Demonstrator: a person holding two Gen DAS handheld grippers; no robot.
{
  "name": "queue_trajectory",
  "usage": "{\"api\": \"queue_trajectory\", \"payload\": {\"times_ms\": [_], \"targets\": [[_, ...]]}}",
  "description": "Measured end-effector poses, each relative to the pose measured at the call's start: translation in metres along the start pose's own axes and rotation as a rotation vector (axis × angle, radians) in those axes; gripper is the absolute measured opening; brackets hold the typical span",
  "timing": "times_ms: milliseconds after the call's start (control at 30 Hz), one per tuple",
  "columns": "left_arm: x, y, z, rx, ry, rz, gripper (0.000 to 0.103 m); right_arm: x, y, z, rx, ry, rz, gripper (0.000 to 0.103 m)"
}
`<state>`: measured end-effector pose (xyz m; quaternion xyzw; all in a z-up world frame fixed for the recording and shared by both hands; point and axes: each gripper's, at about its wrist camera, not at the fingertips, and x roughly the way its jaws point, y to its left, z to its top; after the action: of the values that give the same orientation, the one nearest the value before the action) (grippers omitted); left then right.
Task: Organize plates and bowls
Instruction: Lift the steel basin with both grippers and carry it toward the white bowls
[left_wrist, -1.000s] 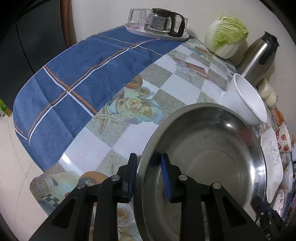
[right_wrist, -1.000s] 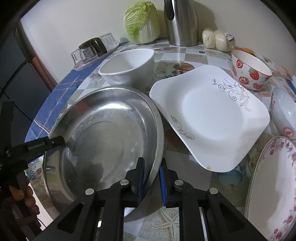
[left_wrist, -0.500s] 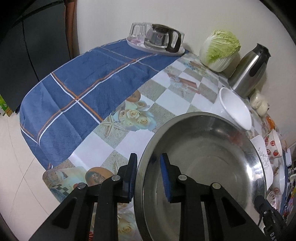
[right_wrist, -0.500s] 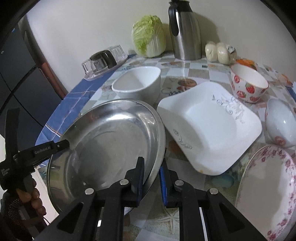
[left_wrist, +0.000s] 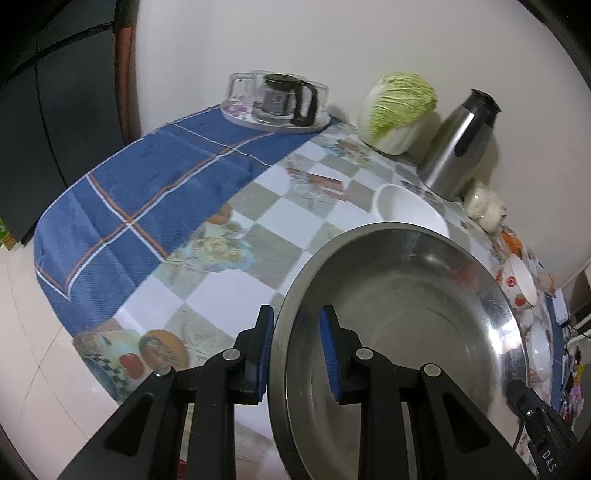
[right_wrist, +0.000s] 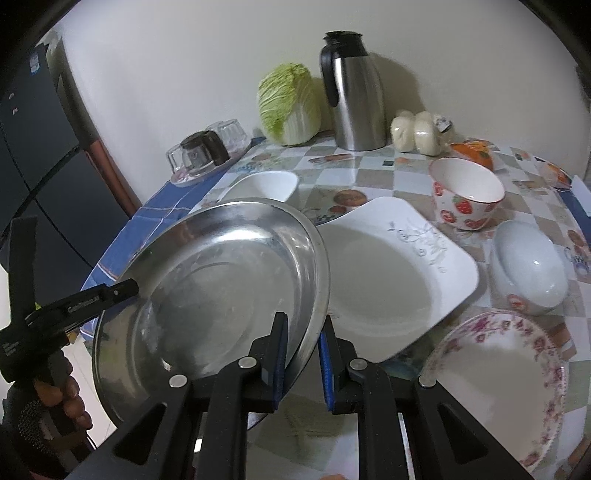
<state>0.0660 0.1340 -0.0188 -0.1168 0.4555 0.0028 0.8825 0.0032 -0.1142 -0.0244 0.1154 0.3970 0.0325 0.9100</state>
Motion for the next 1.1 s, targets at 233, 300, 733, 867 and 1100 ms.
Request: {"api": "queue_trajectory", "payload": {"times_ms": [233,300,733,867,1100], "targets": [[0.0,-0.029,-0.004,0.024,0.008,-0.037,0.027,-0.009,-0.027,0.0,0.021,-0.012,-0.025,0.017],[0.0,-0.037,-0.004,0.039,0.011,-0.039,0.027,-0.011,-0.034,0.001,0.032,-0.017,-0.026,0.017],[0.01,-0.099,0.003,0.117,0.02,-0.065,0.027,-0.021,-0.086,0.011,0.137,-0.046,-0.064,0.017],[0.018,-0.117,0.003,0.137,0.032,-0.083,0.027,-0.019,-0.104,0.012,0.189,-0.044,-0.071,0.017],[0.035,-0.134,0.001,0.168,0.063,-0.092,0.027,-0.016,-0.124,0.014,0.238,-0.035,-0.086,0.019]]}}
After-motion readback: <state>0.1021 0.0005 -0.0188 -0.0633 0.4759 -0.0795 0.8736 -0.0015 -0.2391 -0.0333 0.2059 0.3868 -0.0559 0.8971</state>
